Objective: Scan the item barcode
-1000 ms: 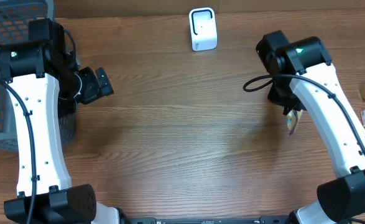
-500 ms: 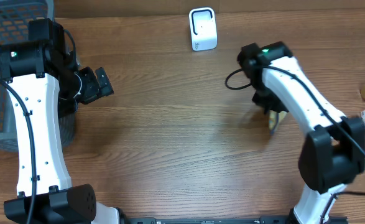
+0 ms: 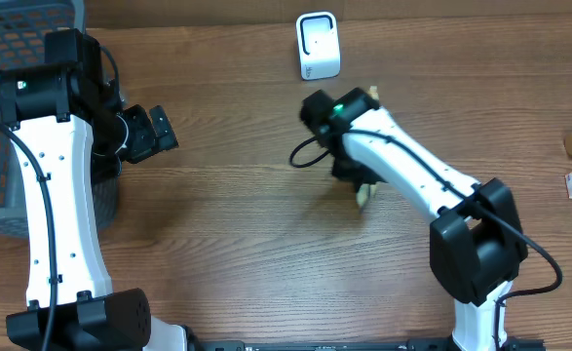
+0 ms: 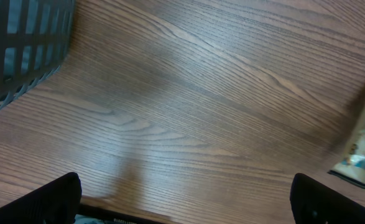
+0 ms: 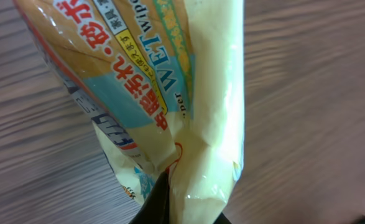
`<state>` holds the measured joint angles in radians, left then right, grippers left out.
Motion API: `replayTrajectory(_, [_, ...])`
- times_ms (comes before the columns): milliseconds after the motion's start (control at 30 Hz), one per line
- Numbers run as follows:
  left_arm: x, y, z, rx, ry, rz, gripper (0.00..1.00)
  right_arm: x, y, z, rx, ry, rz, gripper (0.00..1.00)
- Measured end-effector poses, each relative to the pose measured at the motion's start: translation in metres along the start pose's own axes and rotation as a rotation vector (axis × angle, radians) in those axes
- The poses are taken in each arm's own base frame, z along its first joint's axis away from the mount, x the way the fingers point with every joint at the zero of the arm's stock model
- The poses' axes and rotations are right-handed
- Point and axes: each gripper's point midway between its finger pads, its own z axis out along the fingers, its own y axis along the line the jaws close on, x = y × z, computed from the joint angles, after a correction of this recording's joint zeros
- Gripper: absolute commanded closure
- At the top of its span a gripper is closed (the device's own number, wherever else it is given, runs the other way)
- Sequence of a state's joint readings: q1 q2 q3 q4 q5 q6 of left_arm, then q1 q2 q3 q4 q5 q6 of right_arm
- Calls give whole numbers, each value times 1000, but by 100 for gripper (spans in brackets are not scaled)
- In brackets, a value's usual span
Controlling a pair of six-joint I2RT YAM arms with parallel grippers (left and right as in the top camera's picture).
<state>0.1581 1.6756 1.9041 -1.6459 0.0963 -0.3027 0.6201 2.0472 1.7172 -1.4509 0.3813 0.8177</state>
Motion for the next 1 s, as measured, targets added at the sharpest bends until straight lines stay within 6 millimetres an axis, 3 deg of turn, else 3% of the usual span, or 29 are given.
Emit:
replayTrajectory(167, [0,0,0,0,0,0,0,16,27,-13,-29,-59,-86,96])
replayTrajectory(300, [0,0,0,0,0,0,0,26,21,-24,73,-146,-160,96])
replayTrajectory(400, [0,0,0,0,0,0,0,27,-8,-34,233,-206,-180,96])
replayTrajectory(533, [0,0,0,0,0,0,0,3,-41,-36,358,-261,-148,96])
replayTrajectory(800, [0,0,0,0,0,0,0,-40,-104,-12,447,-200,25,96])
replayTrajectory(1000, [0,0,0,0,0,0,0,-56,-147,19,434,-71,200,96])
